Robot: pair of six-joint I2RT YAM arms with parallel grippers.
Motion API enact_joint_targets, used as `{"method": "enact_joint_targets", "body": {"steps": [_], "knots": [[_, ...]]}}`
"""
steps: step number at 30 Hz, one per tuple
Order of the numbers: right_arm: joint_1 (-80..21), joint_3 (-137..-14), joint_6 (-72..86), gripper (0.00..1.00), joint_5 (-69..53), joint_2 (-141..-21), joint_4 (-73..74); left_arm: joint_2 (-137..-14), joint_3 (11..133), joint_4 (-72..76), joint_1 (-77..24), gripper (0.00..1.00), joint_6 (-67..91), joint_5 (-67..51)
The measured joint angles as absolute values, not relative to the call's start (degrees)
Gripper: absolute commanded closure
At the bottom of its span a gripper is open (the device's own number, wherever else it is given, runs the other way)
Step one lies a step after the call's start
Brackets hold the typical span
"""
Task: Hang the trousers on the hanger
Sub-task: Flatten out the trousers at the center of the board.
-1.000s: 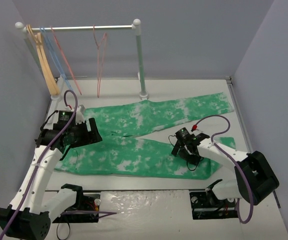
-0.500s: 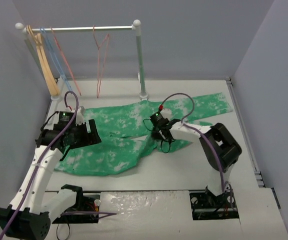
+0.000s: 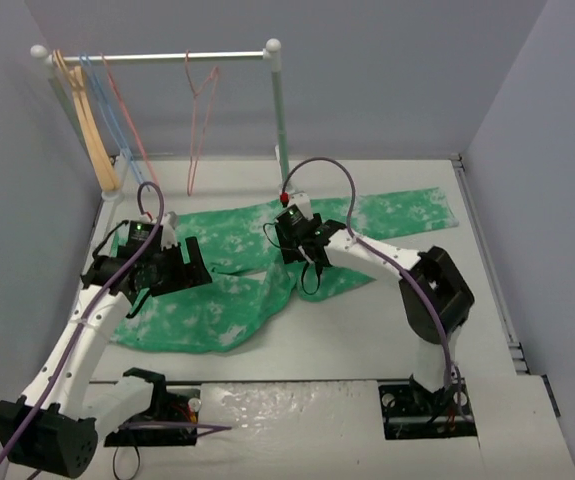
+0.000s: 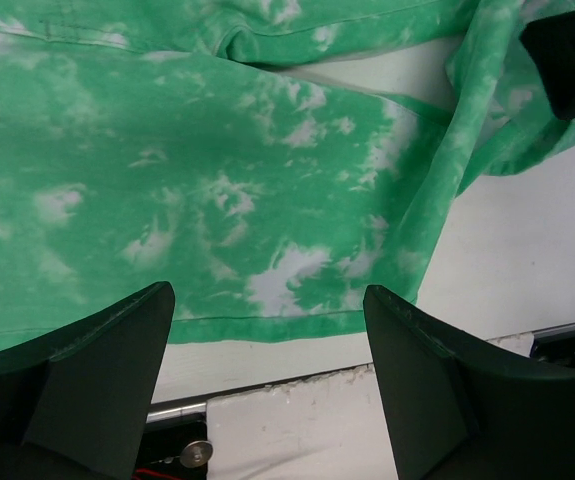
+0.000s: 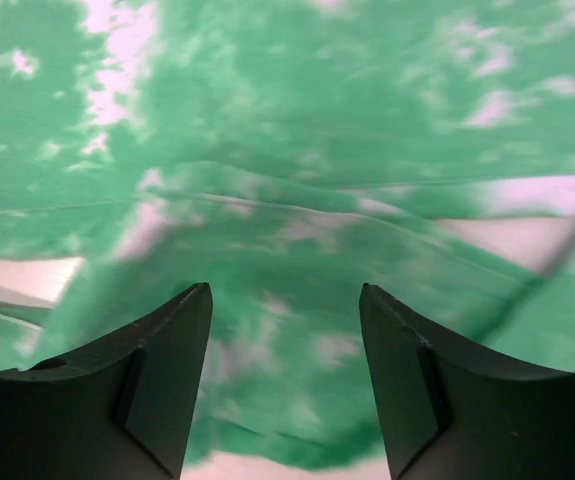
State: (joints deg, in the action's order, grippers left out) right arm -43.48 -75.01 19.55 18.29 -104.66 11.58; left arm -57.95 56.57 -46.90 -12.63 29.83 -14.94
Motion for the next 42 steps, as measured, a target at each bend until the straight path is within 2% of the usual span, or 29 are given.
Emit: {"method": "enact_joint_targets", "body": {"steps": [3,8,13,19,25,29,35,39,42], "knots": [[-41.57,-74.65,20.83,0.45,23.23,-97.87,15.37,-59.02,56.53,-45.53,-13.69,0.27,30.80,-14.96],[-32.85,-72.49,25.77,0.51,28.00,-90.82,18.78,-59.53,56.55,-44.38,-14.26,0.27,31.64,-14.98],[-26.60,-71.24,29.79,0.54,28.13,-96.51,21.18,-59.89,56.55,-44.23,-14.54,0.27,31.73,-14.98],[-25.29,-71.30,32.56,0.55,24.63,-106.05,20.45,-59.66,56.55,-44.48,-14.68,0.27,31.70,-14.95],[-23.90,-71.44,34.28,0.59,22.87,-109.95,18.34,-57.80,56.55,-45.59,-14.68,0.27,31.68,-14.62],[-23.53,-71.44,34.76,0.70,22.82,-110.74,17.29,-56.83,56.55,-46.43,-14.68,0.27,31.68,-14.52],[-23.28,-71.50,35.27,0.96,23.48,-110.96,16.71,-56.77,56.55,-47.12,-14.68,0.26,31.55,-14.49],[-22.90,-70.98,35.51,0.99,24.31,-109.75,16.70,-56.89,56.55,-47.29,-14.68,0.27,31.20,-14.48],[-22.81,-67.03,36.62,1.00,25.29,-102.66,17.06,-57.33,56.55,-47.32,-14.68,0.26,30.64,-14.50]]}}
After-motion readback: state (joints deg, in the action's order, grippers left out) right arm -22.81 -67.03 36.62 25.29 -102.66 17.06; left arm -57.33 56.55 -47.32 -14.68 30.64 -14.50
